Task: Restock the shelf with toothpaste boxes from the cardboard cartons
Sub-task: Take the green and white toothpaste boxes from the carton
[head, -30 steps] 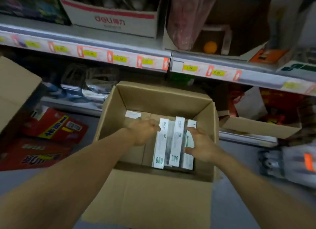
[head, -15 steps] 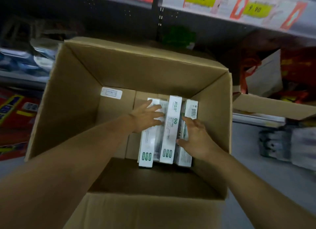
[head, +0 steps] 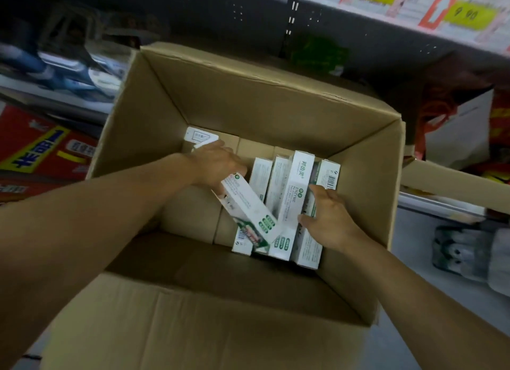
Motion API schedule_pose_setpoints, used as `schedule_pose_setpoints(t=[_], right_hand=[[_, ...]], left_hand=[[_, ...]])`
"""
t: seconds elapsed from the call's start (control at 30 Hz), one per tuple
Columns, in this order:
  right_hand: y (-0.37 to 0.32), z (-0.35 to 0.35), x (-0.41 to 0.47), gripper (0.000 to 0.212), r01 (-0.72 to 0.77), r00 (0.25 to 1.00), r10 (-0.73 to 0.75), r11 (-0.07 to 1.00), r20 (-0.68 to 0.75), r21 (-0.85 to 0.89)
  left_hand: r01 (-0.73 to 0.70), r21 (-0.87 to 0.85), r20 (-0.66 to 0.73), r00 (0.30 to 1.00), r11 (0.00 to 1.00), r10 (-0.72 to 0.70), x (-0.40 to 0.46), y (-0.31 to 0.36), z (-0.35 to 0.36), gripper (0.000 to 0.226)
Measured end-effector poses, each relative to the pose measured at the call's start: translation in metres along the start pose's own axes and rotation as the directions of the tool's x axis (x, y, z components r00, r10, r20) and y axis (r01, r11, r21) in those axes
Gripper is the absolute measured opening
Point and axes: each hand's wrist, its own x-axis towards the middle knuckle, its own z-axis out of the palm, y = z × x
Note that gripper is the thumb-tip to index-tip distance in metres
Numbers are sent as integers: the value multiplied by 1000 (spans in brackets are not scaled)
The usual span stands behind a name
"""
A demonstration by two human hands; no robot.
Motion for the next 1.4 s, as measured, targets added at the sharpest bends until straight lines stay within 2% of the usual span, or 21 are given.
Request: schedule_pose_setpoints(t=[0.1,0.17,0.3,0.43,0.5,0.57,0.7,0.87,0.93,1.03,1.17,1.3,1.4], right_hand=[[-8,0,0,62,6,1000,-6,1000,1,-19],[-12,0,0,63,6,1000,-6,999,6,-33],[-18,-1,1,61,-11,1000,11,998,6,-58],[-16,3,3,53,-51,998,50,999,-28,-10],[-13,8,7,47,-80,995,82,996,-52,49],[-11,18,12,49,-128,988,136,987,-74,100],[-10,49,23,65,-189,975,203,970,-88,150],[-24,82,38,95,-242,929,290,946,-230,217],[-25,91,44,97,-258,913,299,950,-277,176],[-24,93,46,82,-258,889,323,939,-324,229],[-28,70,34,40,-185,892,329,892,-311,413],[-30,24,7,28,-56,964,167,891,-209,451],[-35,-11,-24,18,17,987,61,878,-146,479]], left_hand=[[148,-211,-41,986,966,-160,-31,-12,-13,54],[226,-397,-60,961,890,-271,-48,-18,-19,58],[195,-667,-121,924,719,-363,-76,-19,-31,46],[189,-815,-130,861,548,-491,-90,-15,-32,49],[195,-838,-132,834,510,-535,-92,-13,-30,59],[217,-836,-126,818,505,-561,-91,-12,-27,58],[245,-819,-147,784,519,-603,-84,-12,-12,32],[304,-803,-138,741,512,-657,-77,-13,1,41],[305,-803,-145,733,511,-665,-76,-13,4,41],[303,-809,-149,724,504,-673,-78,-10,2,43],[293,-804,-167,725,518,-669,-88,-7,-7,41],[266,-810,-189,725,522,-662,-107,0,-31,39],[251,-800,-227,714,544,-663,-126,8,-55,40]])
